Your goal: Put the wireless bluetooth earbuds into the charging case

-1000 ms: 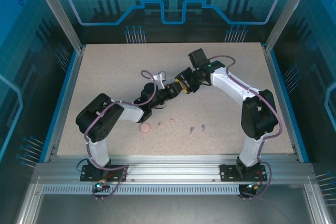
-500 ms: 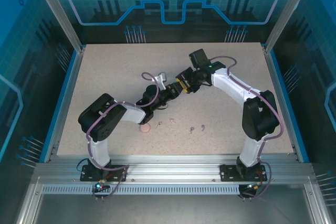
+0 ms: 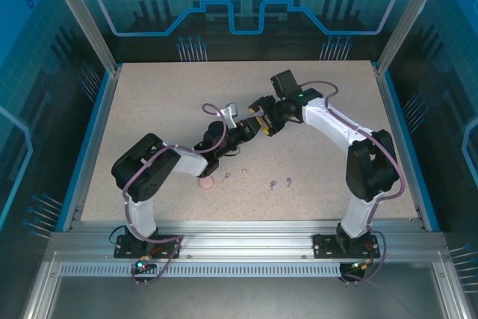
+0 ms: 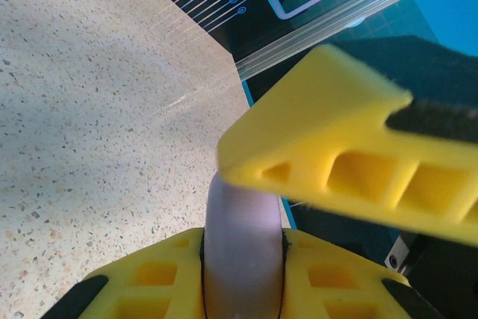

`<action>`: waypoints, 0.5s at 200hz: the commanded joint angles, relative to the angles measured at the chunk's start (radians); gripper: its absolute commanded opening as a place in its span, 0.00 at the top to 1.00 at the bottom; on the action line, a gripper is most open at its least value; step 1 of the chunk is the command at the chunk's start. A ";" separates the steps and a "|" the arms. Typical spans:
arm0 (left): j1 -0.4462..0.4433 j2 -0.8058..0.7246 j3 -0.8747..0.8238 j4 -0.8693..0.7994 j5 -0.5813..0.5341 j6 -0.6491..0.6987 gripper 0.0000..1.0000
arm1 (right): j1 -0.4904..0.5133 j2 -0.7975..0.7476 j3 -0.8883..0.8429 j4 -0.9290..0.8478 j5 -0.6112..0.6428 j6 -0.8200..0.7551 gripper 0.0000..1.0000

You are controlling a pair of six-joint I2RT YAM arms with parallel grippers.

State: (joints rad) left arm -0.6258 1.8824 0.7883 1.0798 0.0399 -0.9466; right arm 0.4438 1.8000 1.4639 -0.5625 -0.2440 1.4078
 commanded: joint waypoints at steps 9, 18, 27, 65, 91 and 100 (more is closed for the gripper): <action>-0.004 -0.034 -0.009 -0.040 0.017 -0.011 1.00 | -0.074 -0.108 -0.018 -0.008 0.022 -0.070 0.24; 0.001 -0.051 -0.008 -0.073 0.041 -0.006 1.00 | -0.099 -0.141 -0.042 -0.007 0.030 -0.105 0.23; 0.007 -0.071 -0.007 -0.104 0.070 0.000 1.00 | -0.125 -0.176 -0.075 0.004 0.034 -0.153 0.23; 0.074 -0.152 0.037 -0.275 0.280 0.055 1.00 | -0.216 -0.314 -0.281 0.125 0.035 -0.446 0.17; 0.110 -0.205 0.093 -0.439 0.414 0.158 1.00 | -0.231 -0.441 -0.475 0.302 0.016 -0.629 0.17; 0.120 -0.220 0.110 -0.492 0.443 0.195 1.00 | -0.231 -0.481 -0.527 0.345 -0.005 -0.671 0.17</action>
State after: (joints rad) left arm -0.5301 1.7279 0.8341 0.7578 0.3183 -0.8764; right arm 0.2188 1.4101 1.0550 -0.3740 -0.2146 0.9627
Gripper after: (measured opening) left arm 0.222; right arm 0.834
